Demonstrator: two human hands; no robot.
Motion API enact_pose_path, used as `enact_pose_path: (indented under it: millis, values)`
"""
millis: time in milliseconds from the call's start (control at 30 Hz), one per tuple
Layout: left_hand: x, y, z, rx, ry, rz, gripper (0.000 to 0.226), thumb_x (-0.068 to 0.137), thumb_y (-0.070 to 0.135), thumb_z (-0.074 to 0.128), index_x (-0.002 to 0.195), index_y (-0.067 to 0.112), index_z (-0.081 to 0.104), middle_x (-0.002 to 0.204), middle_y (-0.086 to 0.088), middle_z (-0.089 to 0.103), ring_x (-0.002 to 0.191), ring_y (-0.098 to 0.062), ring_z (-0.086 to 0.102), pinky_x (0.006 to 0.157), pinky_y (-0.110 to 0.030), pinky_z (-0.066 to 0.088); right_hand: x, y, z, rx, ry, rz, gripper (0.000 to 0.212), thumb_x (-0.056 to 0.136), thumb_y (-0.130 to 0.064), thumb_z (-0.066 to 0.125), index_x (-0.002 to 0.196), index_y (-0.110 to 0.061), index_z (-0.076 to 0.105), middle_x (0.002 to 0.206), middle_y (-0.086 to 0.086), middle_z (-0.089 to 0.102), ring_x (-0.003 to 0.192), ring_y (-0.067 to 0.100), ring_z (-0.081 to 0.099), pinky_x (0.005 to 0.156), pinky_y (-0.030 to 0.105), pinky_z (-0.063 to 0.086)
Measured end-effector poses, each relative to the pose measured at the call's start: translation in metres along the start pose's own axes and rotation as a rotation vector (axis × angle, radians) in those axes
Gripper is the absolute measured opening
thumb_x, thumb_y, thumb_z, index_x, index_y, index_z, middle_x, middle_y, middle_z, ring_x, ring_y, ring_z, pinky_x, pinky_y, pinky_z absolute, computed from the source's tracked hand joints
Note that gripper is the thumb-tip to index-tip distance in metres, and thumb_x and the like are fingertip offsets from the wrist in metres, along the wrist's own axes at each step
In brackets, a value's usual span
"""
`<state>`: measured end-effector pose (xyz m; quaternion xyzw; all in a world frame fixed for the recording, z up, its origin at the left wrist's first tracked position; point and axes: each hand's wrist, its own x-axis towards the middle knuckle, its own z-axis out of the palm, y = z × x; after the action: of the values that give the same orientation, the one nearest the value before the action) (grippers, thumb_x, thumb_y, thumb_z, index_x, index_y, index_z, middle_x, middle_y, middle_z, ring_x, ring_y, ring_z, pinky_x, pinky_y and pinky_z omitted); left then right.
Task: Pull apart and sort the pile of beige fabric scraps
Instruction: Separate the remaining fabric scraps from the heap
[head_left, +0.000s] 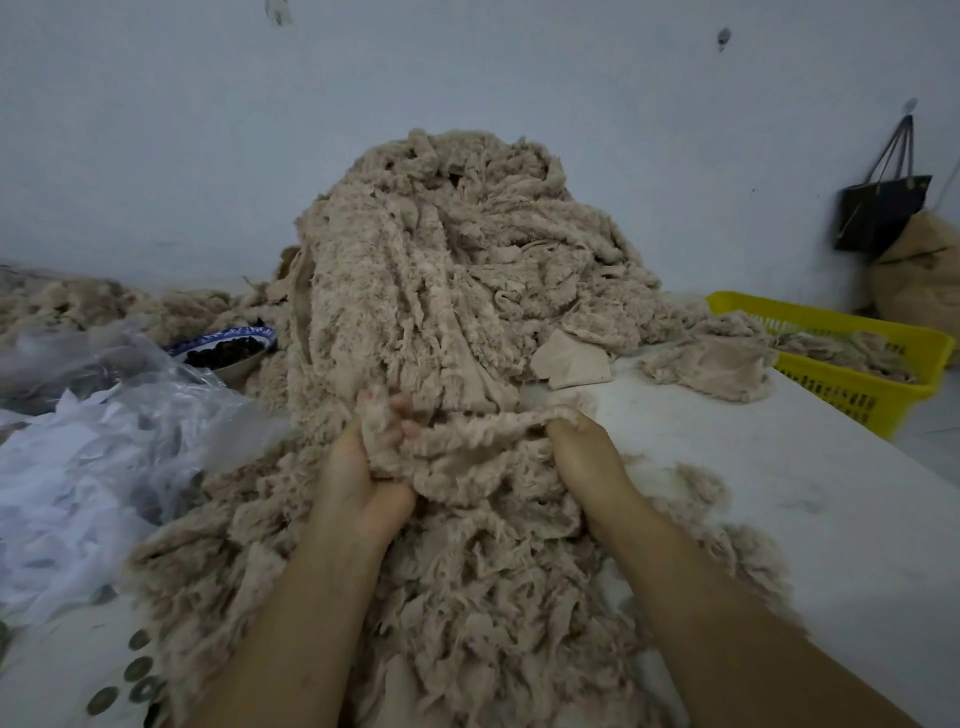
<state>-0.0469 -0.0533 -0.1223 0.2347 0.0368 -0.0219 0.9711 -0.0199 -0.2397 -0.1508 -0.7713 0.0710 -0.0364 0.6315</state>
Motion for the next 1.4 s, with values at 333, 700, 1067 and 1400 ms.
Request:
enact_pose_path:
  millis: [333, 700, 1067, 1400]
  values:
    - [0.0, -0.034, -0.012, 1.662, -0.239, 0.266, 0.003, 0.087, 0.041, 0.07, 0.085, 0.043, 0.068, 0.079, 0.024, 0.07, 0.066, 0.003, 0.063, 0.054, -0.007, 0.043, 0.004, 0.001, -0.003, 0.05, 0.07, -0.033, 0.027, 0.094, -0.01, 0.039, 0.083, -0.009, 0.064, 0.078, 0.002, 0.063, 0.071, 0.018, 0.054, 0.062, 0.031, 0.04]
    - [0.0, 0.005, -0.003, 0.127, -0.036, 0.108, 0.028, 0.093, 0.021, 0.056, 0.087, 0.013, 0.082, 0.094, -0.005, 0.078, 0.078, -0.015, 0.076, 0.057, -0.024, 0.058, 0.013, 0.005, -0.006, -0.238, -0.034, -0.056, 0.022, 0.099, -0.031, 0.041, 0.105, -0.023, 0.06, 0.119, 0.003, 0.064, 0.111, 0.024, 0.058, 0.091, 0.035, 0.045]
    - [0.003, -0.021, -0.002, 0.575, 0.133, 0.211, 0.03, 0.093, 0.028, 0.066, 0.119, 0.013, 0.069, 0.106, -0.007, 0.077, 0.097, -0.022, 0.074, 0.076, -0.034, 0.059, -0.025, -0.015, 0.011, -0.259, 0.021, -0.629, 0.051, 0.083, -0.072, 0.025, 0.099, -0.036, 0.058, 0.105, -0.014, 0.048, 0.087, -0.003, 0.052, 0.072, 0.019, 0.041]
    - [-0.001, -0.028, 0.003, 0.576, 0.126, 0.172, 0.024, 0.1, 0.018, 0.055, 0.119, 0.009, 0.067, 0.106, -0.009, 0.077, 0.098, -0.023, 0.074, 0.085, -0.039, 0.058, -0.008, -0.005, 0.008, 0.014, -0.047, -0.244, 0.024, 0.102, -0.039, 0.045, 0.083, -0.03, 0.055, 0.058, -0.012, 0.045, 0.046, 0.004, 0.034, 0.046, 0.018, 0.033]
